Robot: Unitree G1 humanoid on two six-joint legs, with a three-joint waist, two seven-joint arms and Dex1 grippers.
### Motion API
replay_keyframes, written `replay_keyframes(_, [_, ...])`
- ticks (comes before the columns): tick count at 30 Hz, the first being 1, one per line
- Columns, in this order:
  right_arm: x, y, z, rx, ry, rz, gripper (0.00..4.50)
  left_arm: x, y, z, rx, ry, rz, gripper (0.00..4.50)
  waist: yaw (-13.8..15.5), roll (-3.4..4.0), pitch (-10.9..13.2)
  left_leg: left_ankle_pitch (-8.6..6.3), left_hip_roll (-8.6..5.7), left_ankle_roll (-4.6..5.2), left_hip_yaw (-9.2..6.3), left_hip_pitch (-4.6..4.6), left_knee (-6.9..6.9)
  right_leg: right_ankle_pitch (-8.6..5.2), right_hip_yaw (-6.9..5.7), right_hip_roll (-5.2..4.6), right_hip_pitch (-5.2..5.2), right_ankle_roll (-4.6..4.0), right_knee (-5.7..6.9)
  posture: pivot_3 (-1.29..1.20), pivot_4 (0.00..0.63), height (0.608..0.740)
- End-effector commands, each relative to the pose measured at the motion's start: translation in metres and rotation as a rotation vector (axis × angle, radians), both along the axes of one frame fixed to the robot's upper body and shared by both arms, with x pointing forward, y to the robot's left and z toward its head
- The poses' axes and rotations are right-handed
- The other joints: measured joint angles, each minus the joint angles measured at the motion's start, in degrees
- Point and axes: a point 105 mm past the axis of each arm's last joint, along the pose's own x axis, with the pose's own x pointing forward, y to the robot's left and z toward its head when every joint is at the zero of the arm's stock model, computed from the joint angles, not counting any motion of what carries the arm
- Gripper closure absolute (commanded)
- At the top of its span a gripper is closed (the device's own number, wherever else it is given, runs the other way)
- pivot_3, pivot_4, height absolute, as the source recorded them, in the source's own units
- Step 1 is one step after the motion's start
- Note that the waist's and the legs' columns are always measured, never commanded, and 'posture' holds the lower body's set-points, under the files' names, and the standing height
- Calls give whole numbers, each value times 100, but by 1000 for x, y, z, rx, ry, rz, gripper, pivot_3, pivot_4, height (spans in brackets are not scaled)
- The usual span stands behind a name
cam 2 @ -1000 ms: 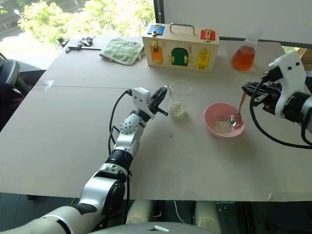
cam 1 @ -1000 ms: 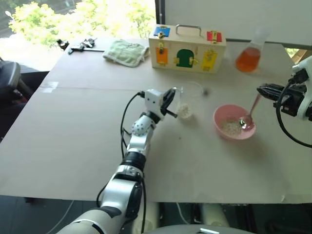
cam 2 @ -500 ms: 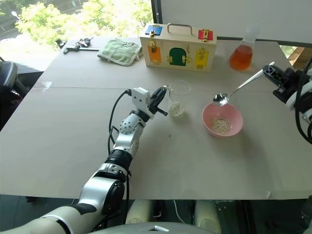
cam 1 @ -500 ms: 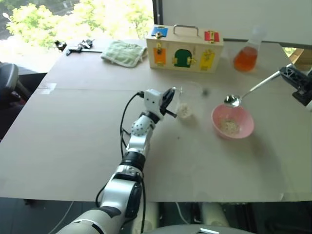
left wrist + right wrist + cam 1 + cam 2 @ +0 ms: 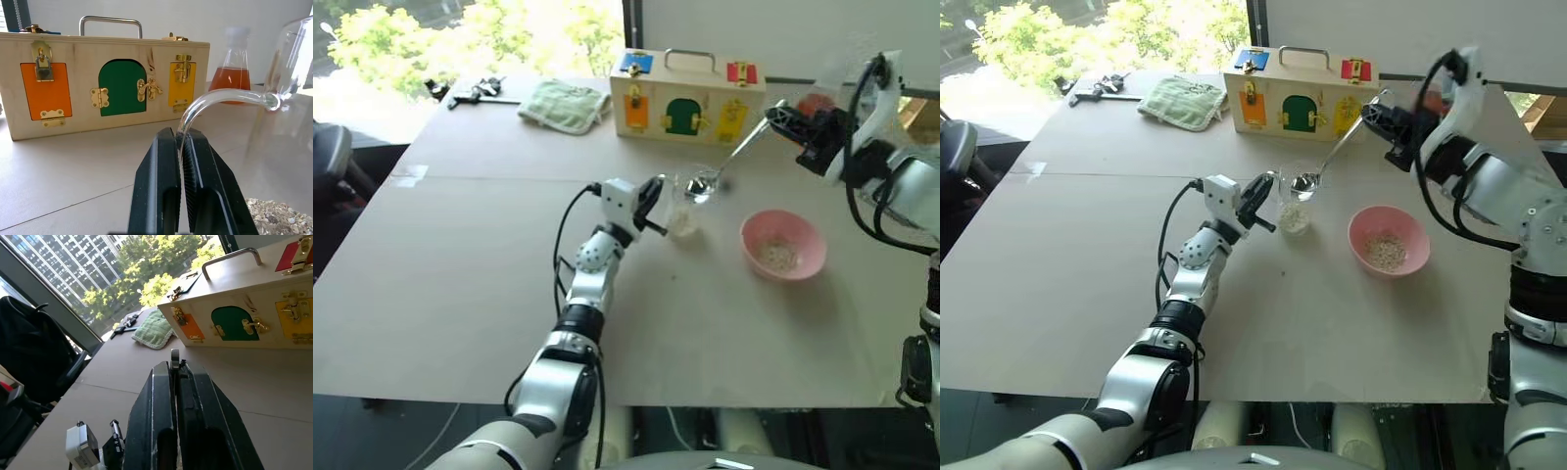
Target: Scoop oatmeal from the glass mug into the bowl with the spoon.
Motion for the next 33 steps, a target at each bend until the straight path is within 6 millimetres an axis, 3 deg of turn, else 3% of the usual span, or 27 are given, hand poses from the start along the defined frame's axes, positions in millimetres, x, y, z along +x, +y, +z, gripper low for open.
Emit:
replay_keyframes(1, [-1,17,14,-82,-125,34,4500,-4,6,22,-22,-92,21,4452,-12,0,0,0,0,0,1,0,0,0,1,0,-2,0,0,0,150,740])
replay_keyframes(3, [2,33,17,-77,-143,66,4500,-5,14,22,-17,-97,38,4452,-46,0,0,0,0,0,3,0,0,0,3,1,-5,0,2,0,150,740])
replay_keyframes(4, [2,42,19,-77,-154,95,3793,-5,20,22,-10,-99,49,4500,-48,0,0,0,0,0,10,0,-1,0,10,4,-13,-1,7,0,150,740])
replay_keyframes(6, [3,54,20,-86,-169,118,3081,-6,33,22,4,-102,75,4500,-79,0,0,1,2,-1,13,-2,-2,0,12,5,-19,-1,12,0,150,740])
replay_keyframes(7, [5,57,20,-93,-172,114,2455,-7,38,22,9,-103,86,4500,-78,0,0,1,4,-2,14,-3,-2,0,14,6,-20,-1,12,0,150,740])
replay_keyframes(10, [11,56,18,-111,-169,94,1324,-8,48,23,19,-105,105,4500,-46,0,0,1,9,-1,13,-6,-2,0,12,0,-20,-1,11,0,150,740])
replay_keyframes(17, [7,41,25,-33,-180,96,1324,-16,83,11,12,-59,203,4500,-5,0,0,1,7,-1,13,-7,-1,1,8,-7,-20,0,10,0,150,740])
replay_keyframes(25, [4,43,17,-1,-152,76,1324,-15,88,-12,-74,23,224,4500,-26,1,-1,1,6,-1,16,-2,0,1,10,-4,-19,0,17,0,150,740])
replay_keyframes(28, [3,46,16,4,-150,85,1235,-16,91,-15,-81,30,226,3612,-21,1,-1,1,5,-2,16,-2,0,1,10,-4,-19,0,17,0,150,740])
replay_keyframes(33, [2,45,15,8,-149,86,1235,-21,98,-27,-47,51,209,1629,-27,2,-2,1,3,-1,17,-2,-1,1,11,-4,-19,0,15,0,150,740])
